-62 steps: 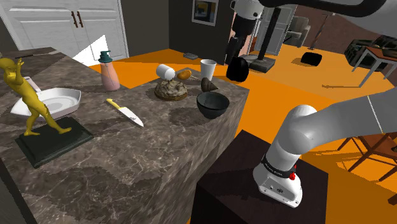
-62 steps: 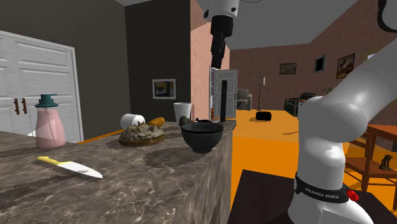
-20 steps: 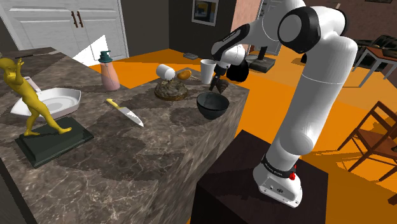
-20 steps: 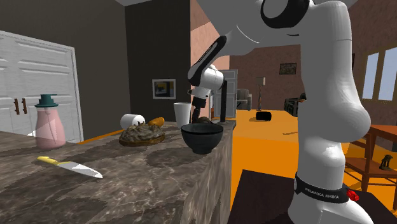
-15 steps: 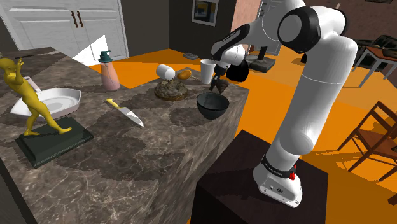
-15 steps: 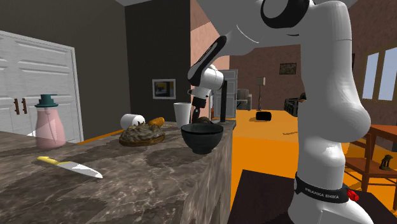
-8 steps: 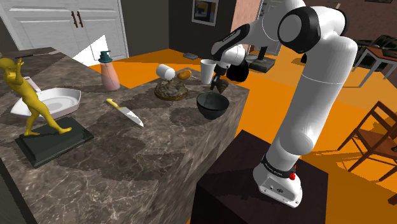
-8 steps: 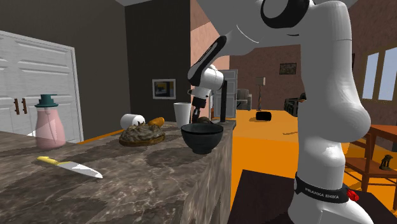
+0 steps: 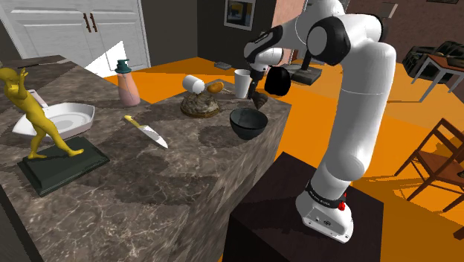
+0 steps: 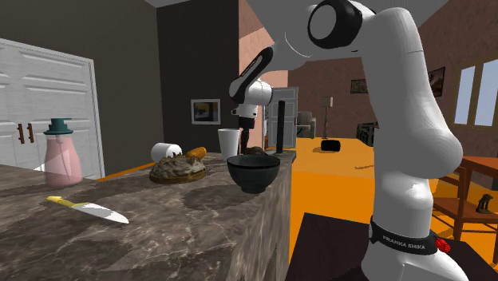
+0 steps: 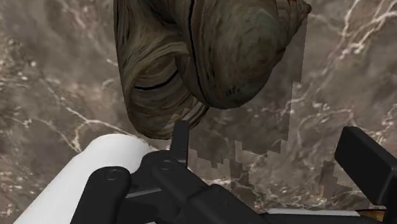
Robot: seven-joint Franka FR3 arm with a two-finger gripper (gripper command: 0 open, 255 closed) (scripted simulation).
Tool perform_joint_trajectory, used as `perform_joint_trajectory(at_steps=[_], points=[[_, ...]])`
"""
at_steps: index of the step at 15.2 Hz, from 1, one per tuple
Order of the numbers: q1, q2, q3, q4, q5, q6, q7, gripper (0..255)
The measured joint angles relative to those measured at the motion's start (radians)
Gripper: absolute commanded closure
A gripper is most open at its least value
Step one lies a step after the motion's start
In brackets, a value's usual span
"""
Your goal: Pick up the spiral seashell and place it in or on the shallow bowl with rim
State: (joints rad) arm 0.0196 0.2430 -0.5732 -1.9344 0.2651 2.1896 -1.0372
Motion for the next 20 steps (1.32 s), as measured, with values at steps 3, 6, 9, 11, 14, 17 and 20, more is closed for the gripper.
perform_joint_trajectory(at_steps=[3,6,9,11,14,17,20], points=[[-0.028,0.111,-0.013,0.185,-0.051,-0.143,0.005,0],[-0.043,0.164,-0.012,0.244,-0.055,-0.173,0.0,0],[-0.047,0.181,-0.008,0.229,-0.048,-0.146,-0.007,0],[-0.05,0.193,-0.004,0.22,-0.04,-0.128,-0.011,0],[-0.051,0.197,-0.003,0.218,-0.038,-0.122,-0.012,0],[-0.051,0.198,-0.003,0.217,-0.038,-0.121,-0.013,0],[-0.051,0.197,-0.003,0.218,-0.037,-0.121,-0.013,255]])
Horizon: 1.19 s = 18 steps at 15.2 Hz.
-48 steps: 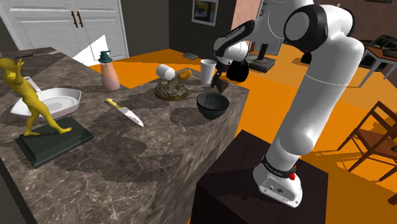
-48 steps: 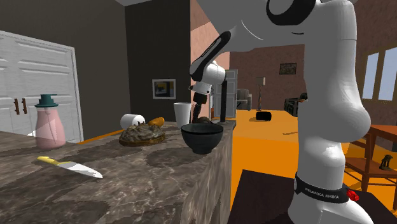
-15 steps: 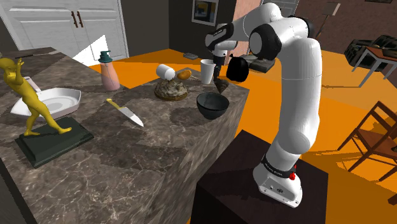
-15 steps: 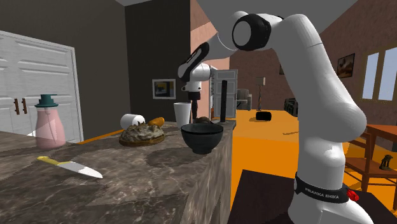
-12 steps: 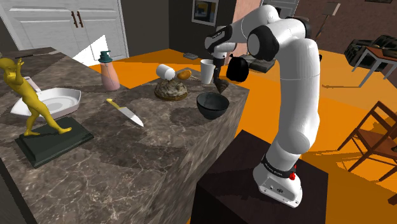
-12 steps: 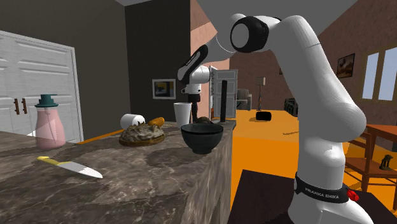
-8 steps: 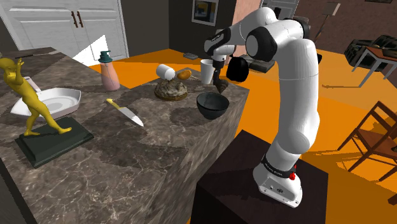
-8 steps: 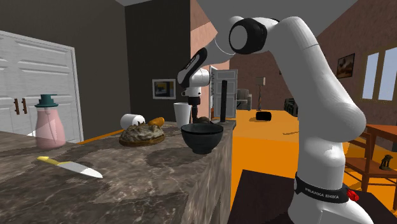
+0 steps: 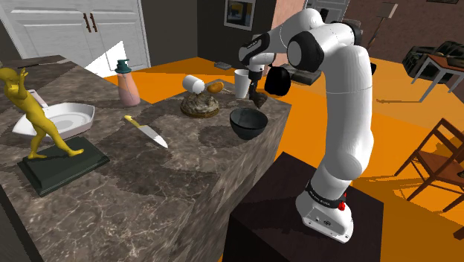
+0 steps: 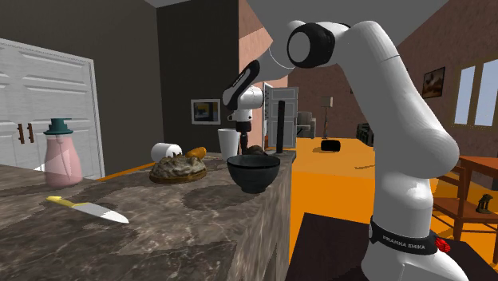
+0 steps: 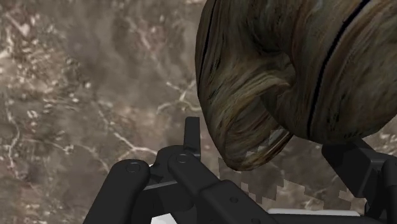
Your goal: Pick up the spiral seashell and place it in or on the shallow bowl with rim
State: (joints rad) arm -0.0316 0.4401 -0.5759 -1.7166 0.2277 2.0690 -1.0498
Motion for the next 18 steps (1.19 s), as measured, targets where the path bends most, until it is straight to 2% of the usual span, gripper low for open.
perform_joint_trajectory(at_steps=[10,18], points=[[0.001,-0.003,-0.001,0.002,-0.002,-0.004,0.001,255],[0.006,-0.039,-0.014,0.061,-0.026,-0.092,0.015,255]])
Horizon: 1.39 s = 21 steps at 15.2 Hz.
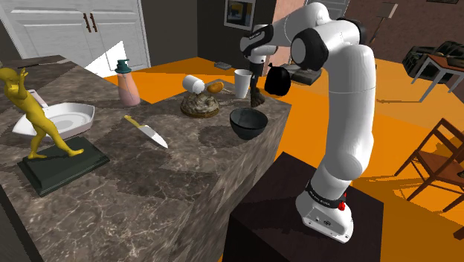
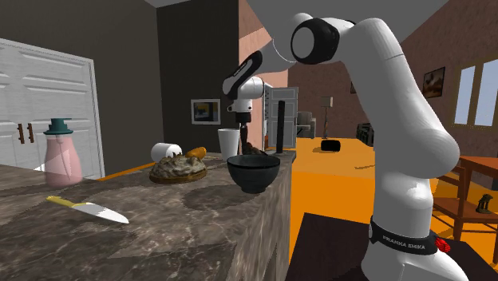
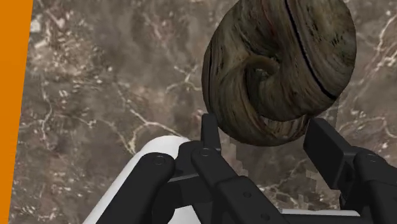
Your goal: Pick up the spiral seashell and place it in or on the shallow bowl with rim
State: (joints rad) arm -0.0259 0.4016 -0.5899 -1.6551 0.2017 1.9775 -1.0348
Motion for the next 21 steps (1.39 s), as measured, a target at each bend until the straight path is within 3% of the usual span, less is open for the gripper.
perform_joint_trajectory(at_steps=[9,10,12,16,18,21], points=[[0.001,-0.032,-0.012,0.072,-0.023,-0.103,0.01,255],[0.001,-0.033,-0.012,0.073,-0.023,-0.103,0.01,0],[-0.005,-0.021,0.001,0.087,-0.02,-0.118,-0.028,0],[-0.037,-0.003,0.08,0.156,-0.036,-0.203,-0.371,0],[-0.025,-0.051,0.122,0.104,-0.074,-0.203,-0.564,0],[-0.028,-0.048,0.155,0.113,-0.079,-0.227,-0.68,0]])
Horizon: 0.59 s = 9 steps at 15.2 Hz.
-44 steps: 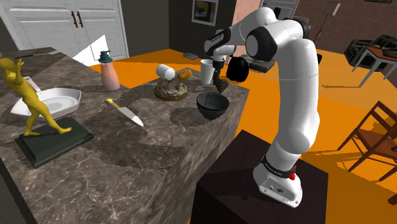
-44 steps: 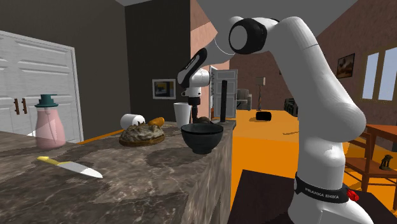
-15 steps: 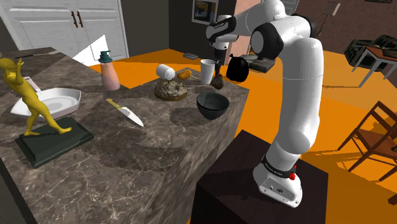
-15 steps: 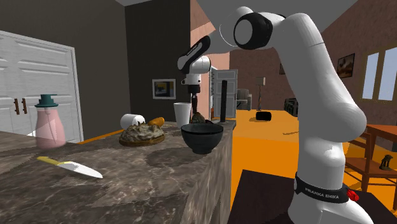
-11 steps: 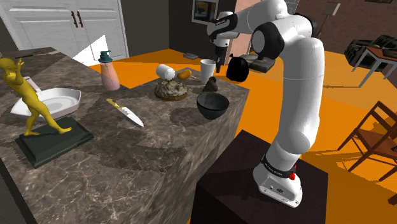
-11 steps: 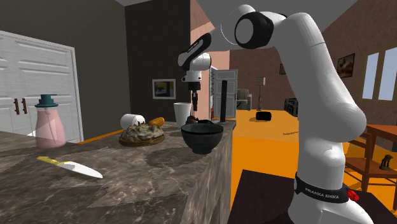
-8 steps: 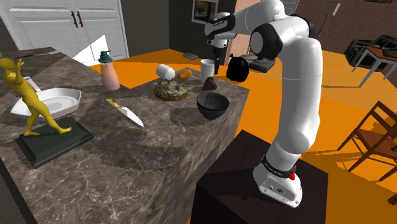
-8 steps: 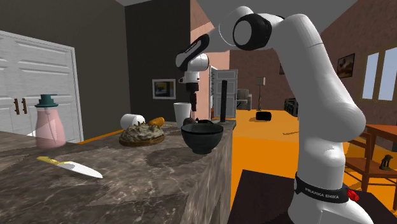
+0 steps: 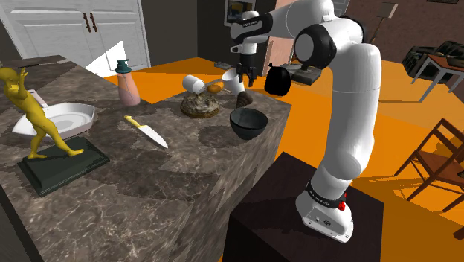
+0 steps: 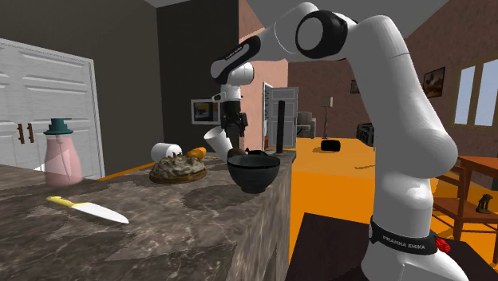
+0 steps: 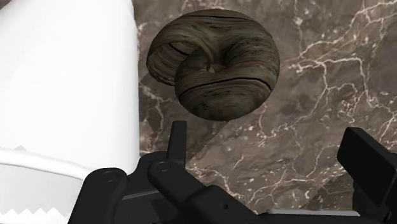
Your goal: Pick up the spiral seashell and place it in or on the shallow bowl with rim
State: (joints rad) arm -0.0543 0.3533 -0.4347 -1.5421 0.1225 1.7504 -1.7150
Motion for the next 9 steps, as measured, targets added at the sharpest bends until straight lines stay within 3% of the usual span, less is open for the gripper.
perform_joint_trajectory(at_steps=[3,5,9], points=[[-0.004,-0.006,0.013,-0.012,0.002,0.016,-0.015,0],[0.001,-0.052,0.017,-0.089,-0.007,0.079,-0.014,0],[-0.009,-0.045,0.032,-0.08,-0.002,0.089,-0.012,0]])
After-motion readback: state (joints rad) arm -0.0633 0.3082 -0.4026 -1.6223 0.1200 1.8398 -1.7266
